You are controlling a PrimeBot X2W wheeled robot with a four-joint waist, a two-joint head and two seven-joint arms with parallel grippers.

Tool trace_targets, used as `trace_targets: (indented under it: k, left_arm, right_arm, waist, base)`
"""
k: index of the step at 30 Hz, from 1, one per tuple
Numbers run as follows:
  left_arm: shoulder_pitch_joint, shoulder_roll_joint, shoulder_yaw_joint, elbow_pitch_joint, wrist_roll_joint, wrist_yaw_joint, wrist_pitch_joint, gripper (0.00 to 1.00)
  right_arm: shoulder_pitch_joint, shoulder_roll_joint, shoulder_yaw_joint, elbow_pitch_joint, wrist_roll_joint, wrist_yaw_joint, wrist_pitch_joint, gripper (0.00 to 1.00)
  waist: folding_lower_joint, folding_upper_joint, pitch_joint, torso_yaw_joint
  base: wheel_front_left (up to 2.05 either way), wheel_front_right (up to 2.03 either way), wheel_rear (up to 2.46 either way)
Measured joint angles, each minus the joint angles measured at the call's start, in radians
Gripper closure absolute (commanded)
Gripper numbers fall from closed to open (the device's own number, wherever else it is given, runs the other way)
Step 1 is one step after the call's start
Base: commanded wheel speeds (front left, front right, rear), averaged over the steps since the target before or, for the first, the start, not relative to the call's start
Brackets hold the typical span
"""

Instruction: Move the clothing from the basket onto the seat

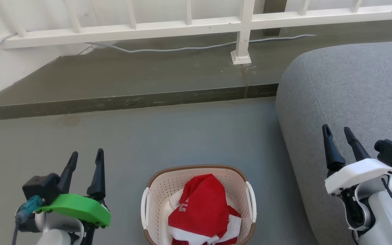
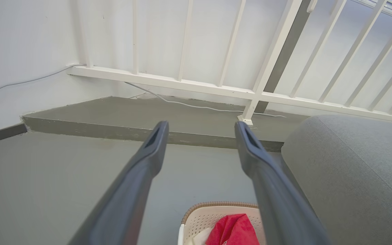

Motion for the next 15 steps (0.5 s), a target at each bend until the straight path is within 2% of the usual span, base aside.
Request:
trace_targets:
  k: [15]
  left_arm:
    - [-0.001, 0.0, -0.032, 0.044, 0.182, 0.023, -0.045, 0.0]
  right_arm:
    - [-0.022, -0.013, 0.04, 0.023, -0.185, -0.008, -0.05, 0.0]
  waist:
    - [0.0, 0.0, -0.003, -0.002]
  base:
    - [0.0, 0.0, 0.0]
